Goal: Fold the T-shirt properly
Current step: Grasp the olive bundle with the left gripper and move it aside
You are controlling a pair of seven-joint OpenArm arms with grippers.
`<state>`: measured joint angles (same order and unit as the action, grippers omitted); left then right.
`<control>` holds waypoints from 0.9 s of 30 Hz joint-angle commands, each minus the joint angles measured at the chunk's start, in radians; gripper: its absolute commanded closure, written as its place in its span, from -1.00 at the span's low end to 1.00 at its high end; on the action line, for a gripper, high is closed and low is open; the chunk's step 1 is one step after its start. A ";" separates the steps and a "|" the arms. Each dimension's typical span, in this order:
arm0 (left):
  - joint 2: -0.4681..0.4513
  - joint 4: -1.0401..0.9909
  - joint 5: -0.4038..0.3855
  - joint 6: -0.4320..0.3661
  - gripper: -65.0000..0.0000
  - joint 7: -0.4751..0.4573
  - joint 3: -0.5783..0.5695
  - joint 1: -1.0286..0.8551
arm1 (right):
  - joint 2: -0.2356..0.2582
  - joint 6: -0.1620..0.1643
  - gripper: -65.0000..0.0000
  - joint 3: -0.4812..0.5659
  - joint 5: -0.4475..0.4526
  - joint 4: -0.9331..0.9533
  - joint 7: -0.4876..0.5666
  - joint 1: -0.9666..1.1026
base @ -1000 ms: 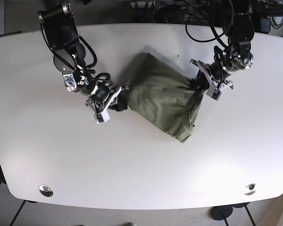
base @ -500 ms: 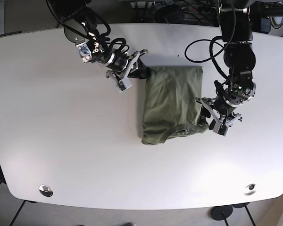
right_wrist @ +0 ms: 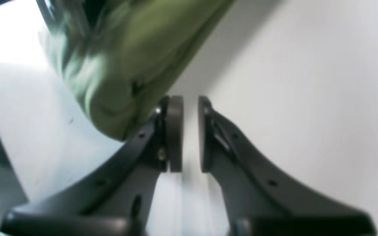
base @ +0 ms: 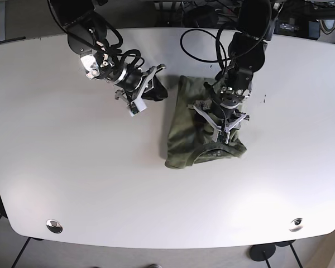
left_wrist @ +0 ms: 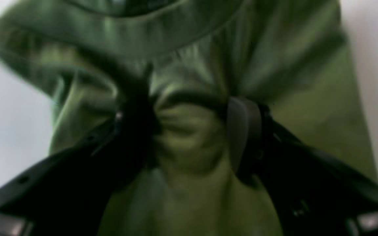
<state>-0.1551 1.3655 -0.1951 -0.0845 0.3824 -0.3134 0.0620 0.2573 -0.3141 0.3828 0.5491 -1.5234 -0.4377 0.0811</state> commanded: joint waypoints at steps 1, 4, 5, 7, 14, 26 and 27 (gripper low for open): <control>-0.014 -0.084 0.007 -0.002 -0.07 0.008 -0.014 0.009 | -0.003 -0.012 0.78 -0.011 0.016 -0.021 0.023 -0.011; -0.073 -0.168 0.003 -0.001 -0.06 -0.015 0.036 0.006 | -0.003 -0.012 0.78 -0.014 0.016 -0.022 0.023 -0.017; -0.102 -0.186 0.003 0.001 -0.06 -0.016 0.090 -0.014 | -0.003 -0.012 0.78 -0.014 0.016 -0.022 0.023 -0.017; -0.169 -0.206 0.006 0.081 -0.06 -0.018 0.187 -0.035 | -0.003 -0.012 0.78 -0.014 0.016 -0.022 0.023 -0.017; -0.490 -0.544 0.006 0.556 -0.06 -0.046 0.460 -0.014 | 0.003 -0.012 0.78 -0.014 0.018 -0.024 0.023 -0.010; -0.809 -0.812 0.001 0.783 -0.06 -0.446 0.477 0.039 | 0.001 -0.012 0.78 -0.014 0.010 -0.096 0.021 0.010; -0.809 -0.742 0.001 0.783 -0.06 -0.443 0.480 0.035 | 0.003 -0.012 0.78 -0.014 0.010 -0.110 0.021 0.012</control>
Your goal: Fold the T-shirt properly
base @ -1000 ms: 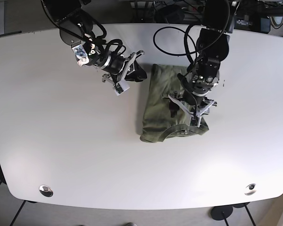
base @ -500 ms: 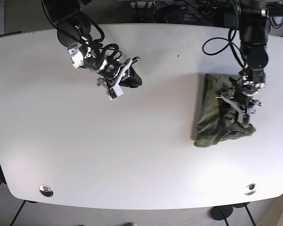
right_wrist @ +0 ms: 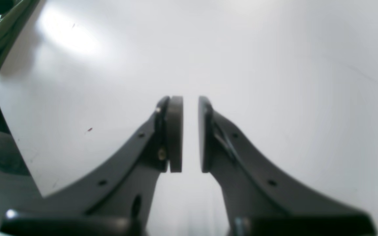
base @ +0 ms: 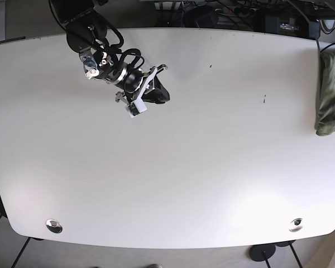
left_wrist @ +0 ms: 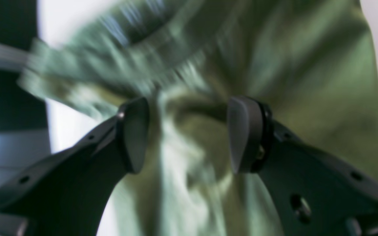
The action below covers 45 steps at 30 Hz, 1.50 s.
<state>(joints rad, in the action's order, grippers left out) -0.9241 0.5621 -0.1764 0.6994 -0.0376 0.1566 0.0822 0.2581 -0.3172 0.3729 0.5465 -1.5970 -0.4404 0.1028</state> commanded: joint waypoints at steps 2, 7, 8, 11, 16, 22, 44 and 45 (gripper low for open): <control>-0.040 0.144 -0.019 -0.001 -0.06 0.028 0.036 -0.003 | 0.007 -0.009 0.78 -0.004 0.013 -0.056 0.024 -0.007; 0.055 0.527 -0.016 -0.001 -0.06 0.226 0.191 -0.091 | 0.047 -0.009 0.78 -0.068 0.011 -0.138 0.024 0.021; 0.076 0.603 -0.015 -0.001 -0.06 0.249 0.200 -0.104 | 0.048 -0.009 0.78 -0.078 0.011 -0.141 0.024 0.019; 0.190 0.863 -0.012 -0.001 -0.06 0.385 0.199 -0.112 | 0.053 -0.009 0.78 -0.124 0.011 -0.136 0.024 0.010; 0.399 1.240 0.013 -0.001 -0.06 0.623 0.123 -0.060 | 0.054 -0.009 0.78 -0.229 0.010 -0.104 0.024 0.013; 0.721 1.347 0.295 -0.001 -0.06 0.638 -0.039 -0.052 | 0.093 -0.009 0.78 -0.232 0.010 -0.087 0.027 0.013; 0.943 1.427 0.245 -0.109 0.05 0.548 -0.116 -0.328 | 0.051 -0.007 0.78 -0.234 0.011 -0.093 0.025 0.054; 0.946 1.432 0.237 -0.111 -0.06 0.572 -0.093 -0.322 | 0.051 -0.007 0.78 -0.234 0.014 -0.096 0.025 0.054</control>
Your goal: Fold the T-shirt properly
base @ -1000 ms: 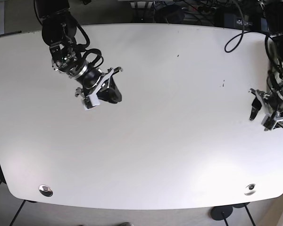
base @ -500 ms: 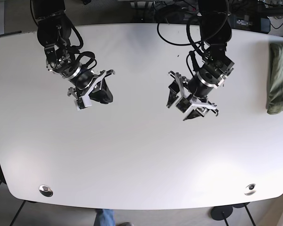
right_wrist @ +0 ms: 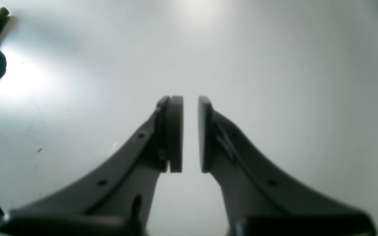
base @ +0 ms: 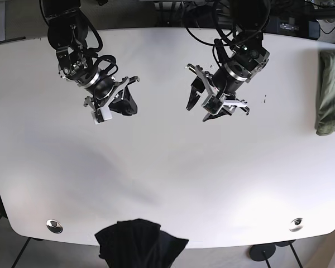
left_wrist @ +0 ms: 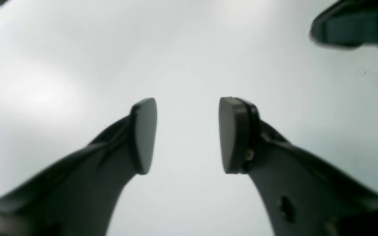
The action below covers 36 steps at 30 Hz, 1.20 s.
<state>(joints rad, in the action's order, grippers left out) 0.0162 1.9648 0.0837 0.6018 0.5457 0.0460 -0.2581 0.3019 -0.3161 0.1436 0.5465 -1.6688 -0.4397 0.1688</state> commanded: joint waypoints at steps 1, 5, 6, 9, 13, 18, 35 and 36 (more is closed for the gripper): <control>0.026 0.032 -0.023 -0.030 -0.12 -0.005 0.033 0.018 | 0.007 -0.008 0.78 -0.005 0.019 -0.027 0.025 -0.012; 0.051 0.029 -0.017 -0.098 -0.14 -0.006 0.047 0.019 | 0.007 -0.008 0.78 -0.003 0.011 -0.027 0.025 -0.004; 0.051 0.026 -0.017 -0.108 -0.14 -0.006 0.050 0.019 | 0.007 -0.008 0.77 -0.003 0.013 -0.037 0.025 -0.002; 0.051 0.021 -0.015 -0.158 -0.14 -0.006 0.051 0.021 | 0.012 -0.008 0.76 -0.003 0.011 -0.089 0.025 0.028; 0.058 -0.012 -0.020 -0.227 -0.14 -0.006 0.051 0.021 | 0.013 -0.008 0.69 -0.003 0.011 -0.113 0.023 0.024; 0.060 -0.034 -0.023 -0.293 -0.13 -0.008 0.053 0.016 | -0.014 -0.008 -0.40 0.001 0.010 0.083 0.025 -0.148; 0.058 -0.035 -0.022 -0.293 -0.12 -0.008 0.147 0.004 | -0.209 -0.018 0.77 0.000 -0.474 0.678 0.183 -0.512; 0.058 -0.037 -0.022 -0.293 -0.12 -0.008 0.147 0.006 | -0.209 -0.018 0.95 0.000 -0.474 0.671 0.157 -0.501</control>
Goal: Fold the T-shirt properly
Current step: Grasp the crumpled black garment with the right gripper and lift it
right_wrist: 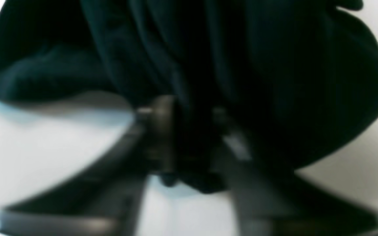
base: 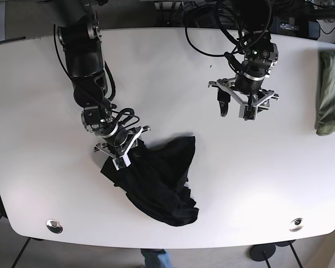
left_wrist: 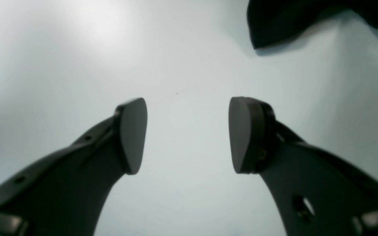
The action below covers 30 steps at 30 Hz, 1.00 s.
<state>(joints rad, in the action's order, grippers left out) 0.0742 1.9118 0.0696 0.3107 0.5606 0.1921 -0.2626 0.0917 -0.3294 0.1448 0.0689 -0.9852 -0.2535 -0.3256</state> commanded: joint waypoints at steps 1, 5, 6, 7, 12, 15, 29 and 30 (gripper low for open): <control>0.000 0.016 -0.007 -0.002 -0.12 -0.023 0.000 0.010 | 0.000 -0.006 0.92 -0.001 0.006 -0.025 -0.045 0.009; 0.000 0.015 -0.007 -0.002 -0.12 -0.021 -0.001 0.010 | 0.026 -0.006 0.93 -0.004 0.165 -0.311 -0.149 0.162; 0.000 0.015 -0.007 0.000 -0.12 -0.021 -0.001 0.010 | 0.044 -0.006 0.93 -0.004 0.202 -0.393 -0.188 0.204; -0.001 0.015 -0.007 0.000 -0.12 -0.021 -0.001 0.010 | 0.059 -0.004 0.93 -0.004 0.242 -0.475 -0.231 0.248; -0.006 0.015 -0.007 0.002 -0.12 -0.021 -0.001 0.010 | 0.130 -0.003 0.93 -0.004 0.421 -0.792 -0.332 0.480; -0.006 0.013 -0.007 0.002 -0.13 -0.021 -0.001 0.012 | 0.130 -0.003 0.93 -0.004 0.486 -0.872 -0.338 0.563; -0.006 0.018 -0.107 0.005 -0.13 -0.024 -0.007 0.012 | 0.130 0.003 0.92 -0.113 0.834 -0.934 -0.425 0.408; -0.007 0.016 -0.144 0.005 -0.13 -0.023 -0.004 0.012 | 0.130 0.005 0.92 -0.118 0.834 -0.915 -0.425 0.394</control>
<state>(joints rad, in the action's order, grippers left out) 0.0685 1.9110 -0.0715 0.3141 0.5606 0.1879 -0.2577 0.2153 -0.3180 0.0311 0.8875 -1.8828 -0.7074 0.0895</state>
